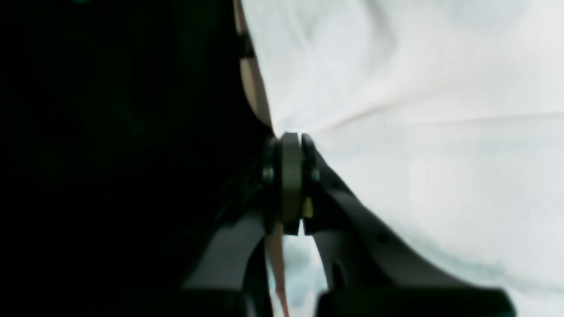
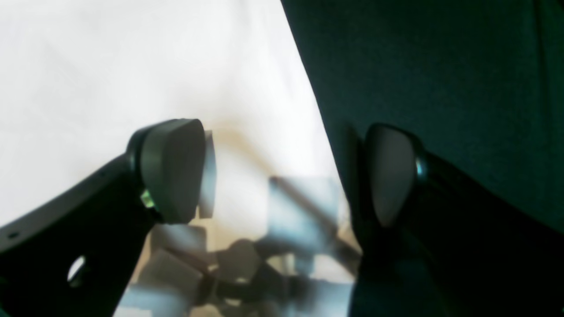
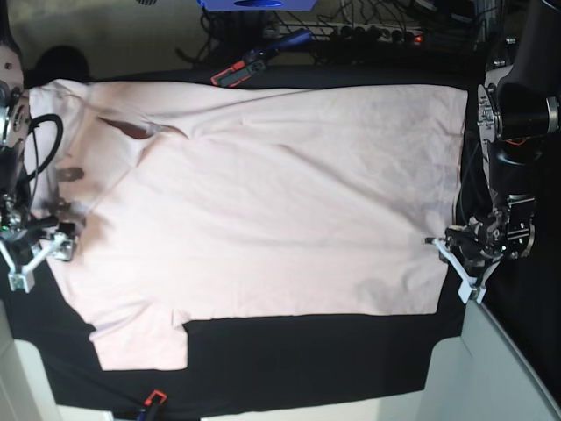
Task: Fold the T-shirt properly
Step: 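Grasp the shirt side edges with both grippers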
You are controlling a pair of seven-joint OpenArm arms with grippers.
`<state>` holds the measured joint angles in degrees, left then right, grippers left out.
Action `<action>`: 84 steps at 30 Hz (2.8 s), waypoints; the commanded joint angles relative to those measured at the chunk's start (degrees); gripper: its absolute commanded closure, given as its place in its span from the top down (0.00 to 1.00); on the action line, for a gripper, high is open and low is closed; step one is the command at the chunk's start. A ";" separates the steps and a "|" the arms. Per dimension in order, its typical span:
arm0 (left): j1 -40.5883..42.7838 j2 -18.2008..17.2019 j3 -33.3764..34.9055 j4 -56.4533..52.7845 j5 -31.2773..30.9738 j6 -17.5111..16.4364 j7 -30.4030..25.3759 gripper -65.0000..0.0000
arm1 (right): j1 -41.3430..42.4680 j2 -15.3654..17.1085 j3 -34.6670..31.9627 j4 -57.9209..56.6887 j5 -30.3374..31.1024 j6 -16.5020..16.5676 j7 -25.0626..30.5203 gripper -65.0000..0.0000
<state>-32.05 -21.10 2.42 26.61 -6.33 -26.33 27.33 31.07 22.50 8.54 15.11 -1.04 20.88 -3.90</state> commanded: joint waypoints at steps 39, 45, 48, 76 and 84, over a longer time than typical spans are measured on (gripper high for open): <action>-0.17 0.66 -0.44 0.86 -0.84 0.52 -1.09 0.00 | 5.46 -2.33 -3.74 -5.58 3.98 3.78 -1.15 0.03; -0.17 0.75 -0.44 0.86 -0.84 0.52 -1.09 0.00 | 5.90 -2.15 -3.92 -5.31 3.81 3.78 -1.24 0.00; -0.25 0.75 -0.44 0.86 -0.93 0.52 -1.09 0.00 | 6.42 -1.89 -3.83 -2.76 3.81 3.78 -1.33 0.00; 6.34 0.31 -0.53 16.42 -6.20 0.52 6.29 0.00 | 7.39 0.40 -3.74 -1.18 9.96 4.39 -4.76 0.83; 6.69 0.22 -0.53 16.42 -6.20 0.52 6.21 0.00 | 8.45 -1.80 -3.66 -1.27 10.31 13.01 -14.34 0.83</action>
<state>-24.05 -20.03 2.02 42.13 -12.12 -25.87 34.50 37.80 19.18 4.73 13.23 8.86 34.09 -18.85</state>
